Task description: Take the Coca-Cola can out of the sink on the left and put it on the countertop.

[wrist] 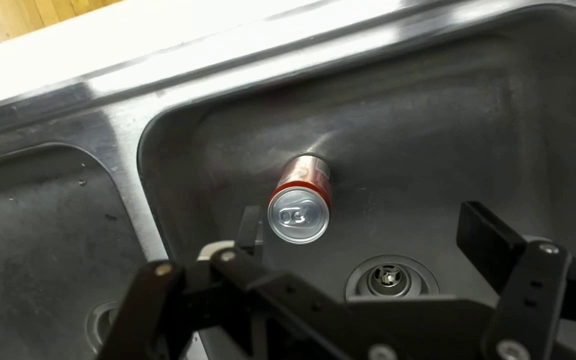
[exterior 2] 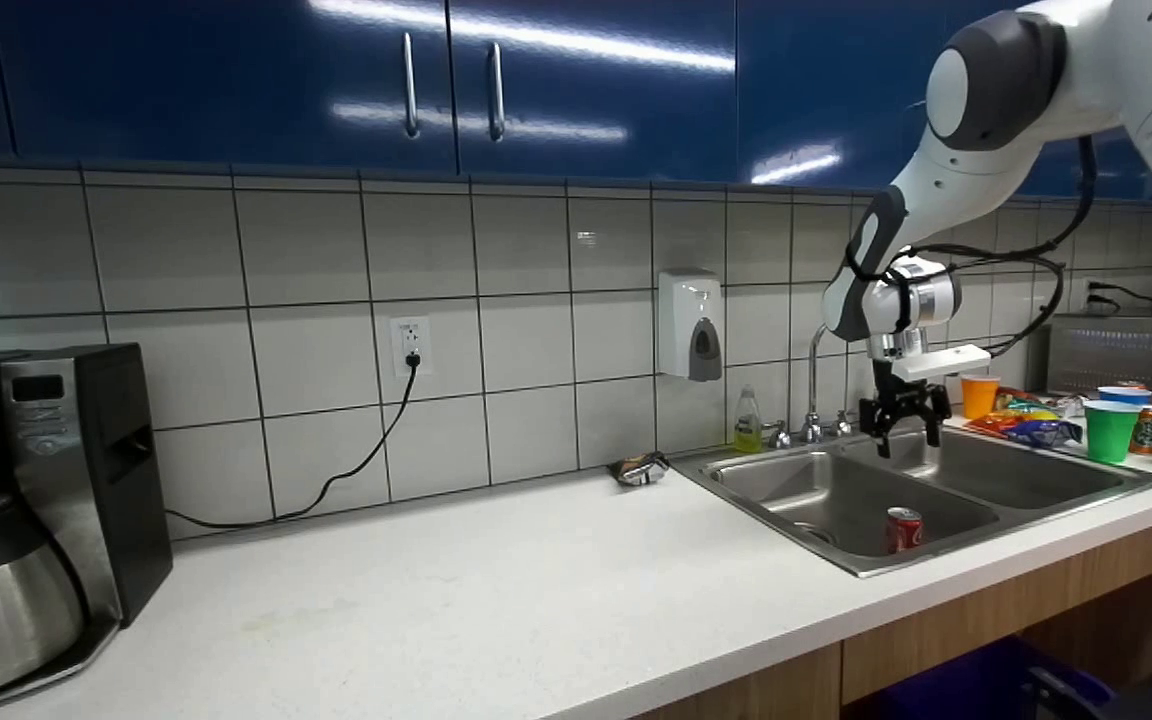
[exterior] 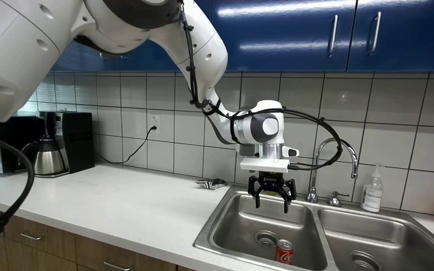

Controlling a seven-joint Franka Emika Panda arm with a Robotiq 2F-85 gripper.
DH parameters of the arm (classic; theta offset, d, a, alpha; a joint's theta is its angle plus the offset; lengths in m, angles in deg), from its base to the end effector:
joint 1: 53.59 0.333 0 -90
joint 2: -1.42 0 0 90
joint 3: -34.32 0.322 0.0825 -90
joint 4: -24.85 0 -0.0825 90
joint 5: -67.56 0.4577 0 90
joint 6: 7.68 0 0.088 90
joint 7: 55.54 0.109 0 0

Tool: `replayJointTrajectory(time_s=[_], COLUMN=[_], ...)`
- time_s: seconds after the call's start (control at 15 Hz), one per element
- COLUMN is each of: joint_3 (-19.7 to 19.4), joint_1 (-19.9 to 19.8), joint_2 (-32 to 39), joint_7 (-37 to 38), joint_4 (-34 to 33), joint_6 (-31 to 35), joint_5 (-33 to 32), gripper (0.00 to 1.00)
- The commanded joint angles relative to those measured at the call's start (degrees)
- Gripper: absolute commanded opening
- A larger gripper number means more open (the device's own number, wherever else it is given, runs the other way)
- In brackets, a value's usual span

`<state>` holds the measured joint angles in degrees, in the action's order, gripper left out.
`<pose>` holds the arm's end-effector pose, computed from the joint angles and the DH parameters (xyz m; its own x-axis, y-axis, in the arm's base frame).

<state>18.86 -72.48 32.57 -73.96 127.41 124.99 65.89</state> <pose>0.5941 -0.3949 0.2115 0.9733 -0.2229 -0.0549 -0.2127 -0.9656 0.1493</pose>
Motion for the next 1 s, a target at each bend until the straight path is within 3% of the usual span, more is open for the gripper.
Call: replayJointTrajectory(time_s=[0.0, 0.93], joint_3=[1.80, 2.98], joint_1=[-2.24, -5.87], joint_2=[3.55, 13.07], joint_7=[1.59, 3.00], joint_4=[-3.79, -8.57], joint_6=[0.72, 5.36], joint_5=[0.27, 1.78], gripper=[1.00, 1.00])
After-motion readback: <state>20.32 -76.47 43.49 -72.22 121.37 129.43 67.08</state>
